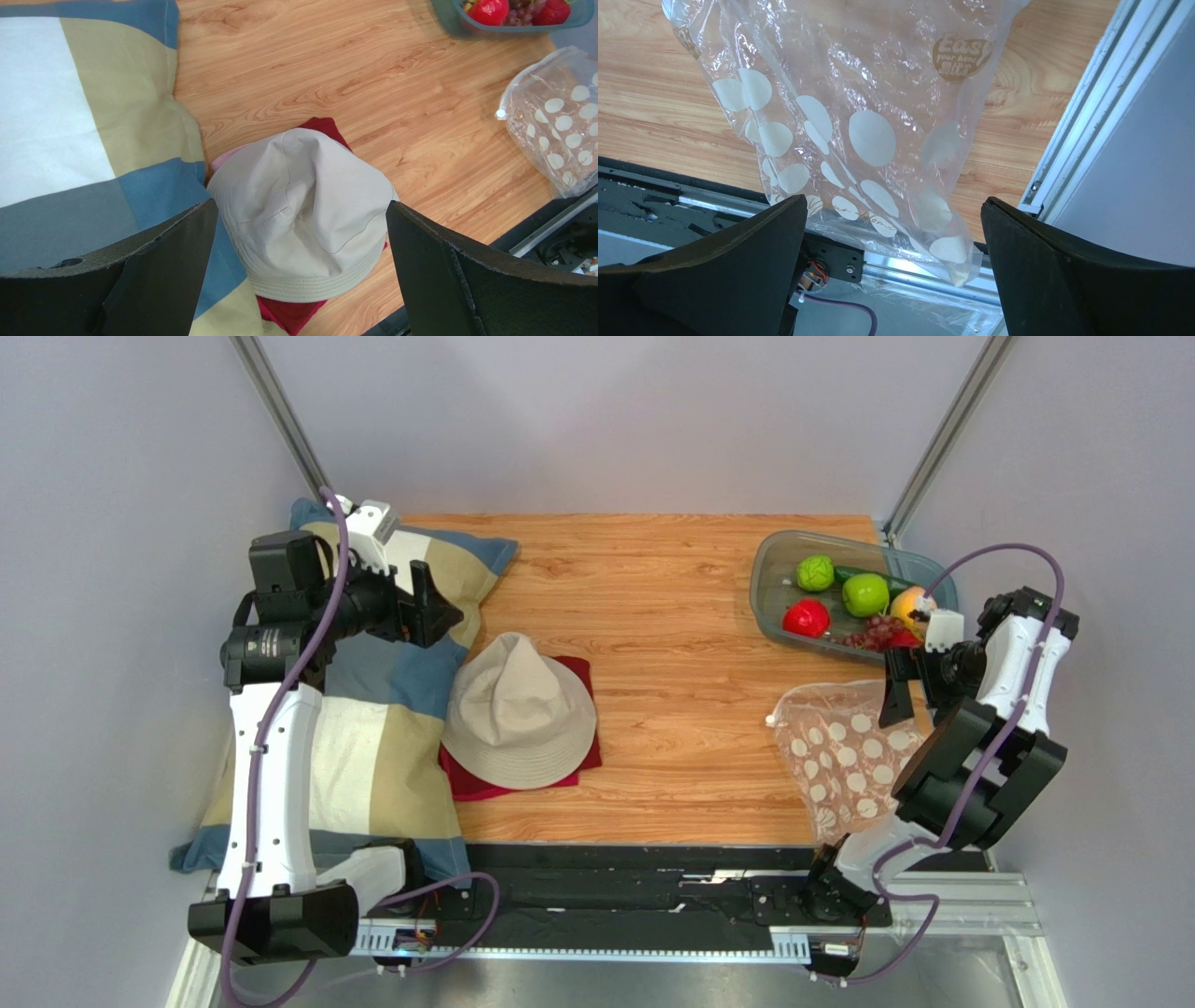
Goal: Place the food in the zip-top bag and seal the zipper
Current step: Pick up the zipper food storage bag at the corner of the board.
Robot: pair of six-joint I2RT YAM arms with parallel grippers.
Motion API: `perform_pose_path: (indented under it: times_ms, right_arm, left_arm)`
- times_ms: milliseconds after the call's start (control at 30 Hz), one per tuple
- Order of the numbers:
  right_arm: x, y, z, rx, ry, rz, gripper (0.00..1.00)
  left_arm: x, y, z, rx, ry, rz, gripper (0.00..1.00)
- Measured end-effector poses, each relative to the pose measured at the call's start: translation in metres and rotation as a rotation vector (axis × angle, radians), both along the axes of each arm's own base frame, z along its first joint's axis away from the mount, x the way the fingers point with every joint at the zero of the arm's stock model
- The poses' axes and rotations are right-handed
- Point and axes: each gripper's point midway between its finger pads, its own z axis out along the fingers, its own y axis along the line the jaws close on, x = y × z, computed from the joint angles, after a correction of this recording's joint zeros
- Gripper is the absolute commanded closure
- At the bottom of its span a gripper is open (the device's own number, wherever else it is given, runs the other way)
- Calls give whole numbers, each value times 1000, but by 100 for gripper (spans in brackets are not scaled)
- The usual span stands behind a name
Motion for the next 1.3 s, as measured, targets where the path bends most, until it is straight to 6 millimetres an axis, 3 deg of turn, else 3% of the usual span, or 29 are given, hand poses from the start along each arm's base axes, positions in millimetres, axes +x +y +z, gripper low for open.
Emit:
perform_pose_path:
  times_ms: [200,267,300,333,433,533,633,733,833,933,1167,1300]
  right_arm:
    - [4,4,-24,82,55,26,11]
    - [3,8,-31,111,66,35,23]
    - [1,11,-34,127,71,41,30]
    - [-2,15,-37,145,77,48,48]
    - [-7,27,-43,199,84,66,83]
    - [-4,35,-40,237,40,88,100]
    - [6,44,-21,241,-84,143,100]
    - [15,60,18,211,-280,237,100]
    - [17,85,63,176,-477,336,100]
    - [8,127,106,181,-628,387,100]
    - [-3,194,153,155,-954,372,100]
    - [-4,231,175,176,-1083,398,100]
  left_arm:
    - [7,-2,-5,-14,17,-17,1]
    - [9,-3,-8,-18,28,-20,1]
    - [10,-3,-9,-19,33,-20,1]
    - [11,-3,-10,-20,36,-20,1]
    - [13,-3,-12,-23,44,-20,1]
    - [13,-3,-12,-24,43,-20,1]
    - [14,-3,-10,-29,40,-18,1]
    - [15,-5,-8,-38,31,-28,1]
    - [17,-7,-2,-43,-3,-38,1]
    - [16,-12,7,-61,-35,-68,1]
    - [13,-28,27,-153,-36,-81,1]
    - [10,-48,45,-197,-34,-88,1]
